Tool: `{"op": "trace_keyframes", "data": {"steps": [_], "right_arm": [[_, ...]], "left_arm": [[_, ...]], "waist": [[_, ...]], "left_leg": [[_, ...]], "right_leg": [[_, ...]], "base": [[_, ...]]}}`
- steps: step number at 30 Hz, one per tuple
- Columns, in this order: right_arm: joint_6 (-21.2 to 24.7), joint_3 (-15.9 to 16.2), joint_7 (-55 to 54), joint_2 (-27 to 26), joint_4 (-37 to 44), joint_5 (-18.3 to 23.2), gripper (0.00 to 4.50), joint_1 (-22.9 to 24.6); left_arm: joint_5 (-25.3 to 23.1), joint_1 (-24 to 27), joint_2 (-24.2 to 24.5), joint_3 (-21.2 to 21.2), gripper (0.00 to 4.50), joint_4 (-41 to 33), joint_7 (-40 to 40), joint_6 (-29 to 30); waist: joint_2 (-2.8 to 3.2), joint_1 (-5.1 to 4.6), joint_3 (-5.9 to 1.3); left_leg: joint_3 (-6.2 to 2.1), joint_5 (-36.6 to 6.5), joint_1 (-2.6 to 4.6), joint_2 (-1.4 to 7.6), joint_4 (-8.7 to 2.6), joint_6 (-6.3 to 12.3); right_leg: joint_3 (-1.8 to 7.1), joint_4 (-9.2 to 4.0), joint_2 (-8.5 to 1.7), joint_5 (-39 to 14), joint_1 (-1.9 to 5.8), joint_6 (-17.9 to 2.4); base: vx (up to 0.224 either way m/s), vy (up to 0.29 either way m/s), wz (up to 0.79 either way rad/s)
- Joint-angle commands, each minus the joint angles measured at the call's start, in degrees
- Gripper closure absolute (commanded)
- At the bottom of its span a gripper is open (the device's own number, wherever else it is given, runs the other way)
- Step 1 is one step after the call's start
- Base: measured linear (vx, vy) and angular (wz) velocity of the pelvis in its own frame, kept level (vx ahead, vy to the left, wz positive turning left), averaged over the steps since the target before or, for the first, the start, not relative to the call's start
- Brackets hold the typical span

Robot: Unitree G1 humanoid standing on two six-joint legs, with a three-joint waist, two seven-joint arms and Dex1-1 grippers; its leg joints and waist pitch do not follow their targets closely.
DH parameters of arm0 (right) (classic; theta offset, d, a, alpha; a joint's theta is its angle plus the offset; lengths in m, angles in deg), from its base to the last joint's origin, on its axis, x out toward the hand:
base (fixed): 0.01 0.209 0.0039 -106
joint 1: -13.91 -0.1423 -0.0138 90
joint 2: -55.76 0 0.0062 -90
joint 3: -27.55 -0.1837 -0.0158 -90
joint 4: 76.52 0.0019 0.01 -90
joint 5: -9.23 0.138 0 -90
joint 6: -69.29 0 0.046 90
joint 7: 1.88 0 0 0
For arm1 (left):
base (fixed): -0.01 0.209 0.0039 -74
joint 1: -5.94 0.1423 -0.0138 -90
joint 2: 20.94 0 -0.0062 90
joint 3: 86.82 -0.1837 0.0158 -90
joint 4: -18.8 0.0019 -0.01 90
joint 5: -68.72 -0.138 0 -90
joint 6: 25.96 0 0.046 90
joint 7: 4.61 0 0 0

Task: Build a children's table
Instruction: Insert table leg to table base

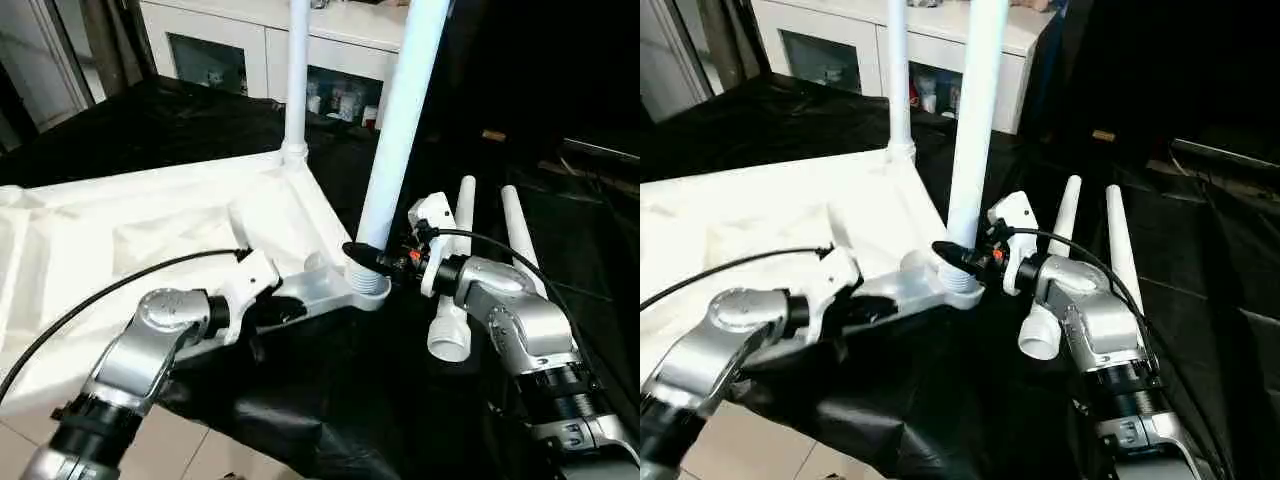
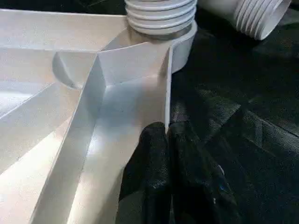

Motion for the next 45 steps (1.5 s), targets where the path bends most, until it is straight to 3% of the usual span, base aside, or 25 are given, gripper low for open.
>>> {"op": "trace_keyframes", "data": {"steps": [1,3,4,10,20,22,23,29,32,38,41,45], "right_arm": [[0.2,-0.2,0.2,0.2,0.2,0.2,2.58,-1.3],[0.1,-0.1,0.3,0.1,0.2,0.2,2.58,-1.3],[0.1,-0.1,0.3,0.1,0.2,0.3,2.58,-1.2],[0.1,0.1,0.3,-0.3,0.4,0.0,2.58,-0.8],[-0.4,-0.1,-0.2,-0.8,0.2,-0.1,2.58,-1.2],[-0.8,-0.1,-0.1,-0.9,-0.6,-0.4,2.58,-1.6],[-1.0,-0.1,0.0,-1.1,-0.9,-0.4,2.58,-1.8],[-1.2,0.2,-0.1,-1.4,-0.6,-0.6,2.58,-1.7],[-1.4,0.1,-0.3,-1.6,-0.7,-0.6,2.58,-1.7],[-1.9,0.0,-0.2,-1.8,-1.0,-0.7,2.58,-1.6],[-1.9,0.0,-0.3,-2.0,-0.9,-0.7,2.58,-1.6],[-1.8,0.1,-0.1,-2.0,-0.6,-0.6,2.58,-1.3]], "left_arm": [[1.9,-0.4,-0.1,1.6,4.48,0.0,0.5,0.7],[2.4,-0.7,-0.2,2.0,4.48,0.0,0.4,1.5],[2.6,-0.9,-0.4,2.3,4.21,0.1,0.4,2.0],[3.0,-1.2,-0.5,3.6,3.62,0.3,1.1,2.0],[5.0,1.0,-1.1,4.9,3.62,-2.9,2.1,2.5],[5.2,-1.0,-3.6,8.1,3.62,-0.7,7.5,2.4],[4.6,-2.1,-4.7,9.5,3.62,1.0,10.5,0.8],[3.3,-4.9,-10.3,15.9,3.62,7.1,25.6,-6.8],[3.1,-6.0,-11.9,18.3,3.62,9.1,30.0,-9.4],[1.3,-8.7,-12.6,20.3,3.62,13.6,35.5,-17.2],[2.7,-9.7,-12.7,20.8,3.62,14.4,34.0,-17.7],[8.5,-9.1,-10.6,18.9,3.62,11.4,21.7,-12.6]], "waist": [[-0.01,0.39,-3.92],[-0.16,0.43,-3.95],[-0.30,0.42,-3.95],[-0.02,0.54,-4.01],[-0.40,0.82,-3.93],[-0.39,0.84,-3.91],[-0.69,0.91,-3.92],[-0.61,1.31,-4.09],[-0.90,1.54,-4.26],[-0.80,1.88,-4.37],[-0.98,1.86,-4.32],[-0.86,2.01,-4.28]], "left_leg": [[-0.02,-4.5,-0.22,1.92,-4.76,2.06],[0.07,-4.8,-0.17,1.89,-4.74,1.87],[0.06,-4.6,-0.23,1.90,-4.76,1.84],[0.08,-4.7,-0.11,1.95,-4.74,1.72],[0.11,-6.0,-0.17,1.97,-4.83,1.04],[0.10,-6.6,-0.18,2.00,-4.81,0.76],[0.17,-7.0,-0.17,1.88,-4.72,0.88],[-0.07,-6.4,-0.36,1.95,-4.71,1.05],[-0.02,-5.4,-0.46,1.79,-4.56,1.58],[-0.16,-4.5,-0.29,2.00,-4.55,1.96],[-0.11,-4.4,-0.30,2.02,-4.56,1.79],[-0.03,-4.6,-0.20,2.02,-4.65,0.97]], "right_leg": [[2.84,-3.64,-4.54,-15.8,4.13,-9.2],[2.87,-3.70,-4.51,-16.3,4.12,-9.0],[2.87,-3.66,-4.49,-16.2,4.17,-8.9],[2.77,-3.62,-4.39,-15.0,4.08,-9.4],[2.75,-3.79,-4.45,-17.3,4.04,-8.6],[2.64,-3.93,-4.42,-18.1,4.07,-8.4],[2.63,-4.15,-4.32,-18.5,4.07,-8.0],[2.44,-4.10,-4.33,-18.8,4.16,-6.3],[2.41,-4.07,-4.29,-17.4,4.17,-6.2],[2.33,-3.66,-4.40,-14.2,4.14,-7.1],[2.40,-3.48,-4.47,-13.5,4.14,-7.8],[2.52,-3.36,-4.80,-14.3,4.05,-8.5]], "base": [[0.000,0.000,0.00],[0.000,0.000,0.00],[0.000,0.000,0.00],[0.000,0.000,0.00],[0.000,0.000,0.00],[0.000,0.000,0.00],[0.000,0.000,0.00],[0.000,0.000,0.00],[0.000,0.000,0.00],[0.000,0.000,0.00],[0.000,0.000,0.00],[0.000,0.000,0.00]]}}
